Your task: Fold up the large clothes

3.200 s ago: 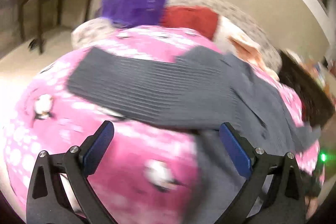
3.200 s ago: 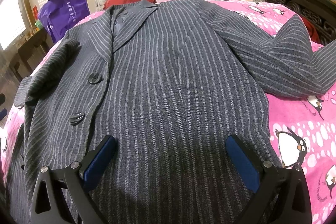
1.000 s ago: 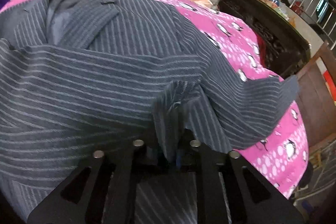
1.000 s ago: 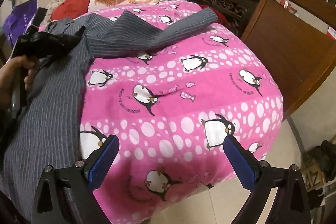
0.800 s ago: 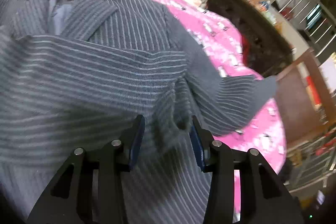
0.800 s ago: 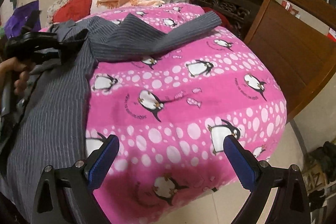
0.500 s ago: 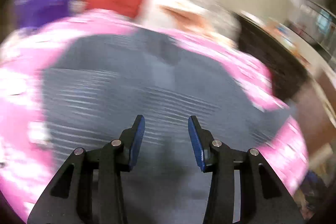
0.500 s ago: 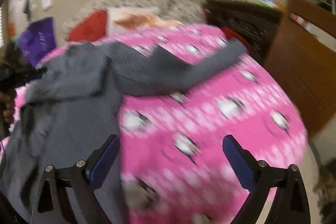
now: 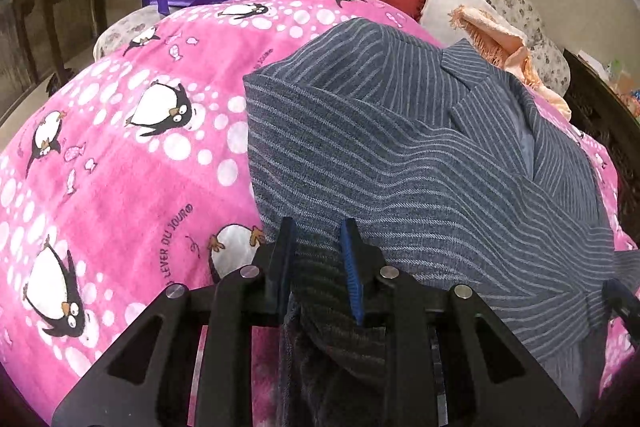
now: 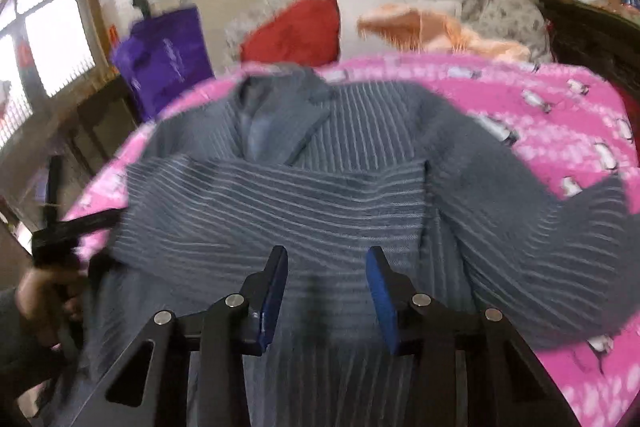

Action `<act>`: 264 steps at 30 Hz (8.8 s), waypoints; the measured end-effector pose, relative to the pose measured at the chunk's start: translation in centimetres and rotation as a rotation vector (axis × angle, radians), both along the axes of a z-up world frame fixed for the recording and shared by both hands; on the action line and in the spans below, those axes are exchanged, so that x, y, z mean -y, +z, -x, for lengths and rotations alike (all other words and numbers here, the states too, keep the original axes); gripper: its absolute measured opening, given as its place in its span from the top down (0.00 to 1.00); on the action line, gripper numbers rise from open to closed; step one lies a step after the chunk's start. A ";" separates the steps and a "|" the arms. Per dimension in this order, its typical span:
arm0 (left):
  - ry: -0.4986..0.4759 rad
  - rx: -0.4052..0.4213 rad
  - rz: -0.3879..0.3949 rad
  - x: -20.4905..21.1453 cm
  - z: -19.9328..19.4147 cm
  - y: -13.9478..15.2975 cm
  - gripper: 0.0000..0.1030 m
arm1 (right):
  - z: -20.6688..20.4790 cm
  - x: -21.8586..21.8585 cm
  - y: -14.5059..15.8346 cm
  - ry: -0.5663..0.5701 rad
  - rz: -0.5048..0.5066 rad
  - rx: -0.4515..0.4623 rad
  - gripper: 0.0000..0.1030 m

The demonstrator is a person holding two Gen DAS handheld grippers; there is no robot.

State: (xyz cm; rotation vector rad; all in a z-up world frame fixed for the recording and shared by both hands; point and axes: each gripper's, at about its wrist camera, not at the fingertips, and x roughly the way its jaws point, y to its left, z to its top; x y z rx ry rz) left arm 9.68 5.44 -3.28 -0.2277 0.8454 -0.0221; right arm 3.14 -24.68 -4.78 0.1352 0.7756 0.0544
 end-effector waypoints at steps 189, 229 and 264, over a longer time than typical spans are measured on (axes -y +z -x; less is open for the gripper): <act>-0.175 -0.003 -0.128 3.7 8.8 -0.8 0.25 | 0.3 3.7 -1.9 0.191 0.163 -0.150 0.47; -0.173 -0.030 -0.154 4.8 7.2 -2.4 0.13 | -0.3 4.5 3.8 0.026 -0.029 0.076 0.71; -0.215 -0.091 -0.170 -10.3 22.6 0.7 0.12 | 26.7 5.0 -3.2 -0.055 -0.132 -0.185 0.39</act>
